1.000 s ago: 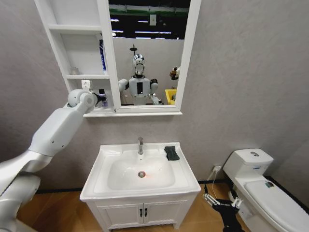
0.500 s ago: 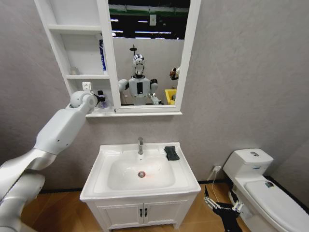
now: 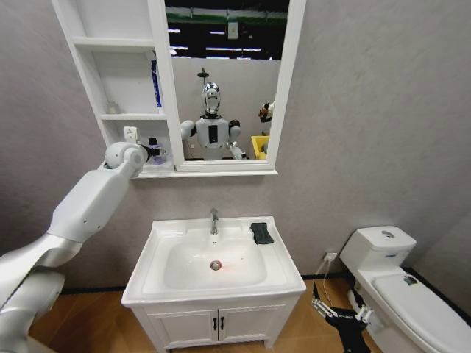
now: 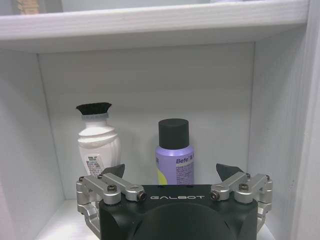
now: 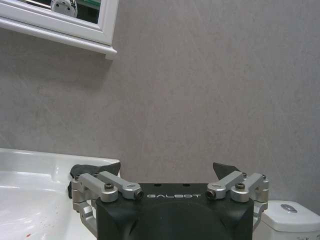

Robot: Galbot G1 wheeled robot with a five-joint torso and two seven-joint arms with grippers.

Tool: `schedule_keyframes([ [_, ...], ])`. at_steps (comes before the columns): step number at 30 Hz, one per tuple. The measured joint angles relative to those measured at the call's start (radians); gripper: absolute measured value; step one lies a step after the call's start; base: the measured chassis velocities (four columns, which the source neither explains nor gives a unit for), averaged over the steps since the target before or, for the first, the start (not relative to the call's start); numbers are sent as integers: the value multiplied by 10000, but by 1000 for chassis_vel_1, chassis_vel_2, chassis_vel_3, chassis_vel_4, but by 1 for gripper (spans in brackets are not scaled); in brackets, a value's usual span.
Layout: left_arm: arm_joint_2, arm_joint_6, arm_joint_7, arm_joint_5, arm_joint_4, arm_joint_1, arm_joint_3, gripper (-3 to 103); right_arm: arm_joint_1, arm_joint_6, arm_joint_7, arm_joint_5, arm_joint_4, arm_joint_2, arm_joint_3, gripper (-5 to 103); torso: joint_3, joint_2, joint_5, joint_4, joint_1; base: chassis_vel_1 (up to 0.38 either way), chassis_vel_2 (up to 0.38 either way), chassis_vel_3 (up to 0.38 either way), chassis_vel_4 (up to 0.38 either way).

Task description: Move facial cleanser and shampoo from washbasin to cabinet, then wipe washbasin with towel.

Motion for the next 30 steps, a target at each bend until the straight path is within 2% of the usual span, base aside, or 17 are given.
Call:
schedule_keyframes([
  [6,185,-397,-12,210,-590,583,-448,100,135,-163,-29,-67,68,-35,-84,100,0,0,0,-1,0,0,0,0,0],
  [23,513,-421,-3,139,-1731,1766,-1207,100,205,-345,-40,-110,165,-28,-119,100,0,0,2,-3,1,0,0,0,0],
  [26,538,-389,-143,157,-2277,2459,-1734,100,211,-388,-43,-94,189,-27,-134,100,1,1,0,-2,0,0,0,0,0],
  [28,650,-391,-516,147,-3269,3479,-2452,100,233,-555,-136,-80,258,-41,-151,100,1,0,-1,-3,1,0,0,0,0],
  [29,650,-391,-516,147,-3269,3479,-2452,100,233,-555,-136,-80,258,-41,-151,100,1,0,-1,-3,1,0,0,0,0],
  [30,723,-401,-695,138,-4039,4143,-3014,100,286,-665,-202,-56,314,-44,-148,100,1,0,-1,-3,2,0,0,0,0],
])
